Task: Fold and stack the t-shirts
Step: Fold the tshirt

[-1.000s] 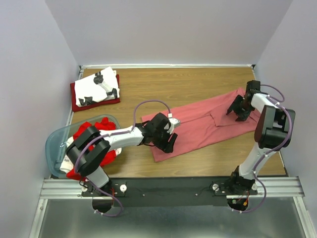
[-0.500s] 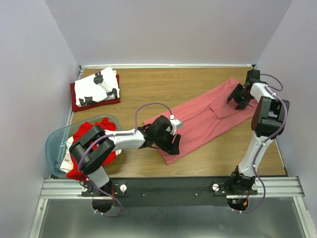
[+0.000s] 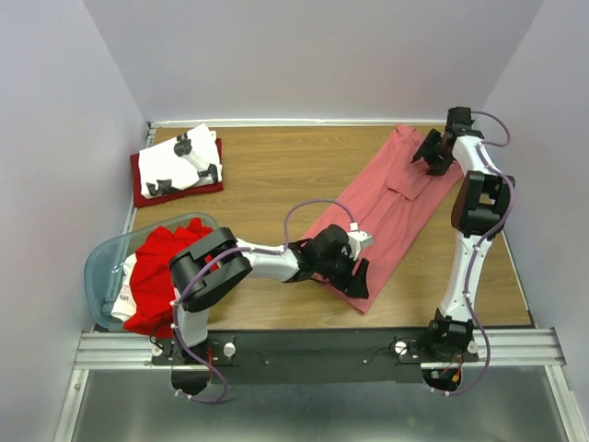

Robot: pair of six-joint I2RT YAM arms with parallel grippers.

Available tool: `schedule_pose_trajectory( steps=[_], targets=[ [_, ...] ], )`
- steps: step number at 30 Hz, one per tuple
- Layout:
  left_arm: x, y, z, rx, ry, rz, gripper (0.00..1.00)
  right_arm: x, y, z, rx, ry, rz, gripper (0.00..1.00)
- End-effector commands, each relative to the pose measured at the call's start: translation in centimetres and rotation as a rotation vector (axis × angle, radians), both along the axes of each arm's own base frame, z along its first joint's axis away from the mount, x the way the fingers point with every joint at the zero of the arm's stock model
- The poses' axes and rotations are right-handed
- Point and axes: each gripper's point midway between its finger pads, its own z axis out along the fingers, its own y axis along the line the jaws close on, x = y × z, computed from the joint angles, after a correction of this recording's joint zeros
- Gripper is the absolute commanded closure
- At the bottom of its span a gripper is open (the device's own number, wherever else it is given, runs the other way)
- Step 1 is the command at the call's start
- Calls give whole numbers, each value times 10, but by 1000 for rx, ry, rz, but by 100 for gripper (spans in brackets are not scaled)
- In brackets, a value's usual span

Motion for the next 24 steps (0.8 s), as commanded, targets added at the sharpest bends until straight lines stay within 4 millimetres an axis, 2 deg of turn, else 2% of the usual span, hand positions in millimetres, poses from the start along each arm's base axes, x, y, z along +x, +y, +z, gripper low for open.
schedule_pose_trajectory(
  steps=[1, 3, 7, 10, 12, 13, 15, 16, 17, 18, 19, 20, 21, 22, 23, 24],
  targets=[
    [-39, 10, -33, 118, 133, -73, 33, 1, 21, -65, 3, 102, 28, 30],
    [-42, 2, -31, 111, 131, -88, 32, 4, 30, -71, 6, 108, 37, 30],
    [-46, -8, -29, 97, 130, -104, 32, 17, 53, -69, 16, 84, 66, 29],
    [-47, -10, -26, 93, 131, -98, 32, 21, 62, -67, 33, 75, 76, 29],
    [-41, -13, -17, 77, 109, -78, 32, 26, 67, -56, 33, 48, 87, 29],
    [-37, -13, -13, 87, 99, -63, 32, 29, 70, -48, 34, 32, 99, 29],
    [-21, -21, 10, 60, 35, -38, 32, 34, 72, -23, 21, -14, 118, 28],
    [-12, -18, 14, 90, 11, -1, 31, 36, 74, -12, 18, -33, 125, 28],
    [5, -23, 38, 52, -35, 26, 31, 40, 74, 17, 10, -84, 130, 27],
    [18, -21, 47, 59, -68, 63, 30, 40, 74, 30, 8, -104, 132, 27],
    [26, -15, 54, 78, -78, 86, 30, 38, 74, 44, 6, -123, 136, 24],
    [36, -12, 75, 55, -111, 112, 30, 36, 74, 56, 3, -140, 137, 23],
    [58, -7, 93, 42, -153, 171, 30, 33, 75, 91, 1, -196, 141, 22],
    [66, 0, 102, 47, -175, 190, 30, 29, 78, 103, 7, -211, 148, 22],
    [74, 6, 123, 17, -210, 212, 29, 18, 82, 102, 15, -194, 156, 23],
    [90, 18, 130, 18, -233, 254, 29, 11, 83, 113, 10, -202, 157, 23]
  ],
)
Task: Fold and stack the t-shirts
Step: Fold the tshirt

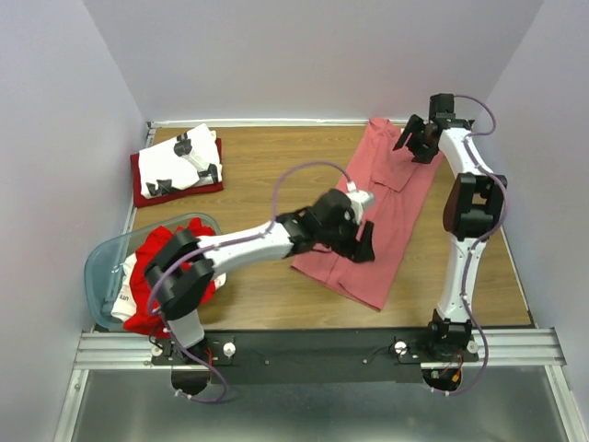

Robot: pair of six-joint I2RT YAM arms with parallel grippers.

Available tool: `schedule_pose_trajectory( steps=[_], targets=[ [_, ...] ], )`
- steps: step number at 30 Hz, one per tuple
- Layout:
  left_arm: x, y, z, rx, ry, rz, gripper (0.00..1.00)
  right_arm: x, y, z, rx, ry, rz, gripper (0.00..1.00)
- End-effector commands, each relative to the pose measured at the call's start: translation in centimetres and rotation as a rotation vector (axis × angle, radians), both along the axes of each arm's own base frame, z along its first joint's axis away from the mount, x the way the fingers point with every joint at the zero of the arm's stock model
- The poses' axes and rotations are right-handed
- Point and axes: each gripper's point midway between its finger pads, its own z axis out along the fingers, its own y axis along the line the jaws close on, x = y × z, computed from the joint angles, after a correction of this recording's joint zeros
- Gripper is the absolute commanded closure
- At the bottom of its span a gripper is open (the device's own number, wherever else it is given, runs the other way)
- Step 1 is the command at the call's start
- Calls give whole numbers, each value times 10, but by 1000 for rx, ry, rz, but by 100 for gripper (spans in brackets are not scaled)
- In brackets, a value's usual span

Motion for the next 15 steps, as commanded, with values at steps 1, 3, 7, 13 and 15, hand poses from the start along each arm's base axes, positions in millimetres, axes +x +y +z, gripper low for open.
schedule_pose_trajectory(
  steps=[1, 3, 7, 13, 15],
  targets=[
    [52, 40, 61, -11, -169, 144, 28, -26, 20, 104, -6, -152, 51, 23],
    [63, 65, 60, 4, -179, 184, 28, -56, 25, 92, -24, -97, 53, 23],
    [72, 118, 29, 122, -158, 245, 28, -131, 64, 79, -40, -7, 59, 23],
    [87, 178, -1, 228, -157, 347, 28, -276, 105, 39, -35, 165, 52, 24],
    [83, 187, -15, 260, -141, 356, 28, -308, 112, 47, 13, 151, 13, 24]
  ],
)
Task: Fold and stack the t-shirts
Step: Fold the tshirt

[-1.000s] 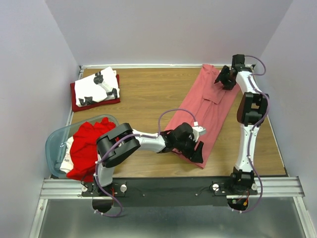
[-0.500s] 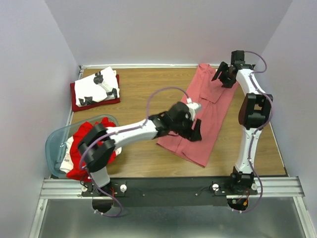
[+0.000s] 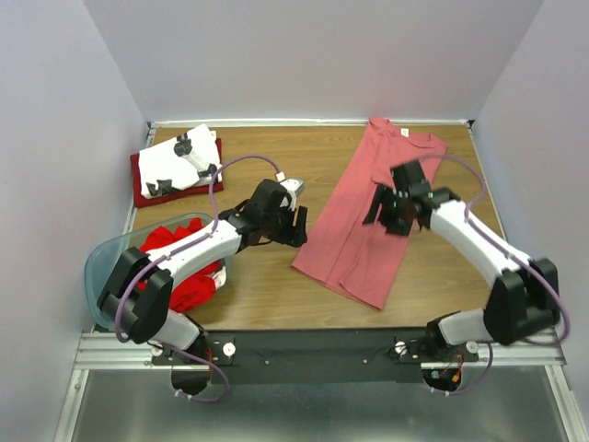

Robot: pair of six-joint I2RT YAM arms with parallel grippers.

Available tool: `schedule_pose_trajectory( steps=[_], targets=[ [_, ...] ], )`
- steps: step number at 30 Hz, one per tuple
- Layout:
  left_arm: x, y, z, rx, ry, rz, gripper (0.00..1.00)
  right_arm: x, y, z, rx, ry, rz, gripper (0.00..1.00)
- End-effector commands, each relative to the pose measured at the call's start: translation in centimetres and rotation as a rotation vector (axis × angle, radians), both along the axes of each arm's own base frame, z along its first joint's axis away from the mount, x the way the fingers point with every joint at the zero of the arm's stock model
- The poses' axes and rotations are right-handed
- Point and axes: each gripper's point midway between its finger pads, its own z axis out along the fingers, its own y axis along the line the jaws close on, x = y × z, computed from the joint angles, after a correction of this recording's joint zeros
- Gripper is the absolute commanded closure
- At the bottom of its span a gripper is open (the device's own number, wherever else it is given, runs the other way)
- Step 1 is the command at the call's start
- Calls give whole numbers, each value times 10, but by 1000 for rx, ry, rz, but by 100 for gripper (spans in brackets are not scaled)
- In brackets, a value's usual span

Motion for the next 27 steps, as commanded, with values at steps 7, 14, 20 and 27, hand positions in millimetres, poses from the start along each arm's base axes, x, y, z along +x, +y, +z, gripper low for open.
schedule_pose_trajectory(
  steps=[7, 14, 20, 27],
  targets=[
    [-17, 44, -51, 121, 64, 44, 29, -157, 1, -45, 53, 195, -290, 28],
    [-17, 40, -57, 108, 57, 11, 30, -200, 13, -65, -15, 277, -333, 30],
    [-14, 28, -44, 55, 21, -31, 30, -215, -1, -74, -5, 289, -432, 31],
    [-16, 24, -51, 55, 17, -86, 30, -221, -10, -87, -12, 298, -485, 31]
  ],
)
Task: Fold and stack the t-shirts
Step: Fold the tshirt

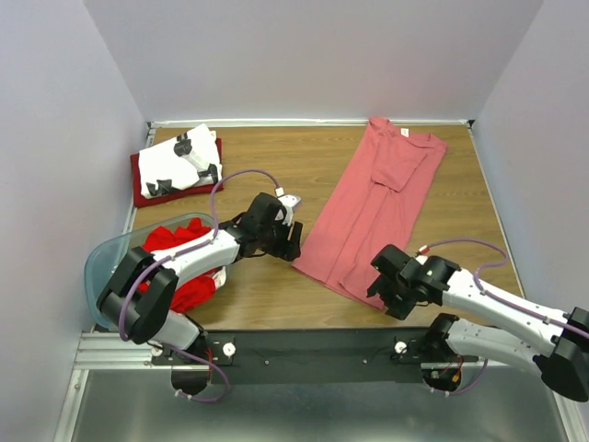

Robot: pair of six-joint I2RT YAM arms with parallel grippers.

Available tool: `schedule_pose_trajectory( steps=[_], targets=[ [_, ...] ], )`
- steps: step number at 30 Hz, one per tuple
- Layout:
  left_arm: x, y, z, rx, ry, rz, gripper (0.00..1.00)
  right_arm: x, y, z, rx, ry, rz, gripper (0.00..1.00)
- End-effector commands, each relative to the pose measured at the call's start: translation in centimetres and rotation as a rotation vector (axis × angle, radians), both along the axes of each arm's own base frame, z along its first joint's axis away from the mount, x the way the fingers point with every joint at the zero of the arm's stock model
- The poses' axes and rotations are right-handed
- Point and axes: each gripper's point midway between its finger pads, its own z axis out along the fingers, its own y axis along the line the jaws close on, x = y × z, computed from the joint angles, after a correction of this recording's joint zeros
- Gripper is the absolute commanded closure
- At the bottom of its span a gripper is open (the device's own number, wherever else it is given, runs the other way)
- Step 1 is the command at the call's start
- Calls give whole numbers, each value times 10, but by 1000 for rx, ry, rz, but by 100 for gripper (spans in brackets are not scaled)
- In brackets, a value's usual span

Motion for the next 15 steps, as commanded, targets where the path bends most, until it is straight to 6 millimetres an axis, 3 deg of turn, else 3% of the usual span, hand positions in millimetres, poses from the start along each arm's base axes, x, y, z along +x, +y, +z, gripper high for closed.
schedule_pose_trajectory(
  steps=[1, 10, 15],
  targets=[
    [3, -7, 4, -25, -25, -50, 30, -1, -16, -12, -66, -4, -83, 31],
    [5, -8, 4, -37, -28, -33, 30, 0, -27, -25, -75, -38, -137, 35],
    [7, -6, 3, -20, -37, -26, 30, 5, -17, -35, -79, -18, -111, 36]
  ],
)
